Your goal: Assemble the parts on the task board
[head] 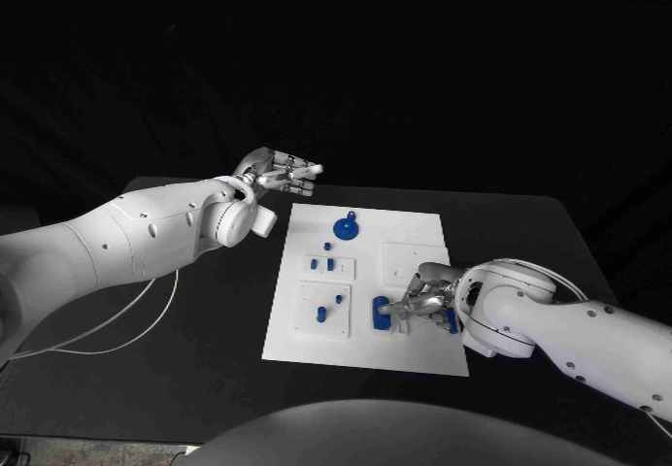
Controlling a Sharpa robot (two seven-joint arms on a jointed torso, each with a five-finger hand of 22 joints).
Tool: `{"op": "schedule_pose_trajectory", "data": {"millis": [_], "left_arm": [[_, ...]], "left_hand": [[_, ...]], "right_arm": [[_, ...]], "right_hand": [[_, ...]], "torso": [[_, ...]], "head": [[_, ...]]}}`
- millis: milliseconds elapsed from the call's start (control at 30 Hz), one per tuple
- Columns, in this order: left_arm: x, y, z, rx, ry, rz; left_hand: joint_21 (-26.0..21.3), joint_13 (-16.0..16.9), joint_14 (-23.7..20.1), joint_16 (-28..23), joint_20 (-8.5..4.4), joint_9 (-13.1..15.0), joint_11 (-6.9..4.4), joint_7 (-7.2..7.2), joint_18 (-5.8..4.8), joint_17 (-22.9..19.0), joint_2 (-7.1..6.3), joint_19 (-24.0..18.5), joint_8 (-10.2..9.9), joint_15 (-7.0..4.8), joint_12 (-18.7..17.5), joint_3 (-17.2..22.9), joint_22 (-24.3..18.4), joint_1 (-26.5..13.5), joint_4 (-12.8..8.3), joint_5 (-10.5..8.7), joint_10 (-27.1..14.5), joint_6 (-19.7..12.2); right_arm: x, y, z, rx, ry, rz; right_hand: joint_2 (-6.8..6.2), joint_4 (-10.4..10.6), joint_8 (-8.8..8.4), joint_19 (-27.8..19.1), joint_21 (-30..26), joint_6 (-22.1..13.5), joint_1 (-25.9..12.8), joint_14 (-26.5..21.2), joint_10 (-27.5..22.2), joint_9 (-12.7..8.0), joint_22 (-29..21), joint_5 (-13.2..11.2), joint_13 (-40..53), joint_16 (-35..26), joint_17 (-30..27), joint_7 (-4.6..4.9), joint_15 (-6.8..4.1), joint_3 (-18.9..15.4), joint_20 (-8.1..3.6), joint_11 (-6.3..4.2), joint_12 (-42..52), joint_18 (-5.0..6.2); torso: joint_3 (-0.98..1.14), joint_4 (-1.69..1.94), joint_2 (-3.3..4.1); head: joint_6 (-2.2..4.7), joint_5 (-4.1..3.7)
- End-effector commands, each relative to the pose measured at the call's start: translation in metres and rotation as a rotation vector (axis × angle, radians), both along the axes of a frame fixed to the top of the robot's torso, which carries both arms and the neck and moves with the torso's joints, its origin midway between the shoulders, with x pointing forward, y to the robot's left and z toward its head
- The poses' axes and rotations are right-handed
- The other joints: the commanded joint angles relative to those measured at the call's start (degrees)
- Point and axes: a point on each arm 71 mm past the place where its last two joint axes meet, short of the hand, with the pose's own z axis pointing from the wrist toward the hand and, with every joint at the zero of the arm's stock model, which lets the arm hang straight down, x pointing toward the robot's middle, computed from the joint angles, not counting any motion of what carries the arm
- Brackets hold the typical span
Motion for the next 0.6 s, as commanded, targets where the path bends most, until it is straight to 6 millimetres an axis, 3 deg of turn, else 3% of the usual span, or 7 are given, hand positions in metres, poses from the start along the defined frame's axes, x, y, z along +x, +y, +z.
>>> {"op": "schedule_pose_trajectory", "data": {"millis": [33,133,300,367,467,600], "left_arm": [[-0.0001,-0.002,0.0004,-0.003,0.0,-0.016],[-0.0002,-0.0023,0.0003,-0.003,0.001,-0.017],[-0.0002,-0.0028,0.0,-0.003,0.005,-0.02],[-0.0001,-0.0026,-0.0002,-0.002,0.006,-0.02],[0.0001,-0.002,-0.0003,-0.001,0.007,-0.019],[0.0004,-0.0013,-0.0004,0.0,0.007,-0.017]], "left_hand": [[-0.3,0.0,-0.4,-0.3,0.28,0.1,-0.12,0.08,0.13,0.0,-0.14,-0.3,-0.1,0.04,0.0,-0.1,-0.1,-0.3,0.3,-0.13,-0.4,-0.2],[-0.3,0.0,-0.4,-0.3,0.28,0.1,-0.12,0.08,0.13,0.0,-0.14,-0.3,-0.1,0.04,0.0,-0.1,-0.1,-0.3,0.3,-0.13,-0.4,-0.2],[-0.3,0.0,-0.4,-0.3,0.28,0.1,-0.14,0.05,0.14,0.0,0.17,-0.3,-0.1,0.04,0.0,0.0,-0.1,-0.1,0.1,-0.03,-0.4,-0.2],[-0.3,0.0,-0.4,-0.3,0.29,0.1,-0.14,0.04,0.14,0.0,0.31,-0.3,-0.1,0.04,0.0,-0.1,-0.1,-0.1,-0.1,0.0,-0.4,-0.1],[-0.3,0.0,-0.4,-0.3,0.29,0.1,-0.14,0.04,0.14,0.0,0.31,-0.3,-0.1,0.04,0.0,-0.1,-0.1,-0.1,-0.1,0.0,-0.4,-0.1],[-0.3,0.0,-0.4,-0.3,0.29,0.1,-0.14,0.04,0.14,0.0,0.31,-0.3,-0.1,0.04,0.0,-0.1,-0.1,-0.1,-0.1,0.0,-0.4,-0.1]], "right_arm": [[-0.0024,0.0028,0.0018,0.047,0.015,0.017],[-0.0025,0.0009,0.0027,0.055,0.014,0.011],[-0.0032,-0.0029,0.0018,0.05,0.021,0.016],[-0.0048,-0.0037,0.0005,0.045,0.032,0.03],[-0.0068,-0.0034,-0.0013,0.044,0.043,0.041],[-0.0078,-0.0022,-0.0035,0.042,0.048,0.043]], "right_hand": [[0.0,0.4,-0.01,2.8,0.2,0.2,-0.9,0.3,0.4,0.2,-0.1,-0.1,0.1,-0.3,-0.1,0.06,-0.01,-0.5,-0.25,0.05,0.3,-0.78],[-0.07,1.0,0.0,2.8,0.3,0.2,-0.6,0.3,0.5,0.6,-0.1,0.0,0.2,-0.3,-0.3,0.02,-0.01,-0.9,-0.22,0.03,0.5,-0.72],[0.09,0.2,0.0,2.8,0.4,0.3,0.4,0.3,0.5,0.9,-0.1,0.0,0.2,-0.3,-0.4,0.02,0.02,-0.7,-0.17,0.03,0.6,-0.71],[0.24,-2.0,-0.04,2.8,0.5,0.4,1.7,0.3,0.5,1.4,-0.1,0.1,0.2,-0.3,-0.6,0.04,0.09,-0.7,-0.07,0.09,0.8,-0.75],[0.98,-6.3,-0.05,2.8,0.5,0.6,4.0,0.2,0.5,1.9,-0.1,3.2,0.3,-0.2,-0.8,-0.02,0.1,-1.1,0.01,0.0,1.1,-0.82],[1.78,-9.7,-0.08,2.8,0.5,0.9,6.1,0.2,0.9,1.9,0.0,3.9,0.6,0.0,-1.0,-0.44,0.01,0.1,-0.07,-0.22,2.0,-0.95]], "torso": [[0.01,0.03,0.03],[0.0,0.1,0.04],[-0.08,0.07,0.01],[-0.1,0.1,0.03],[-0.09,0.11,0.02],[-0.08,0.16,0.04]], "head": [[0.0,-0.04],[0.0,-0.08],[0.0,-0.07],[0.0,-0.1],[0.0,-0.12],[0.0,-0.14]]}}
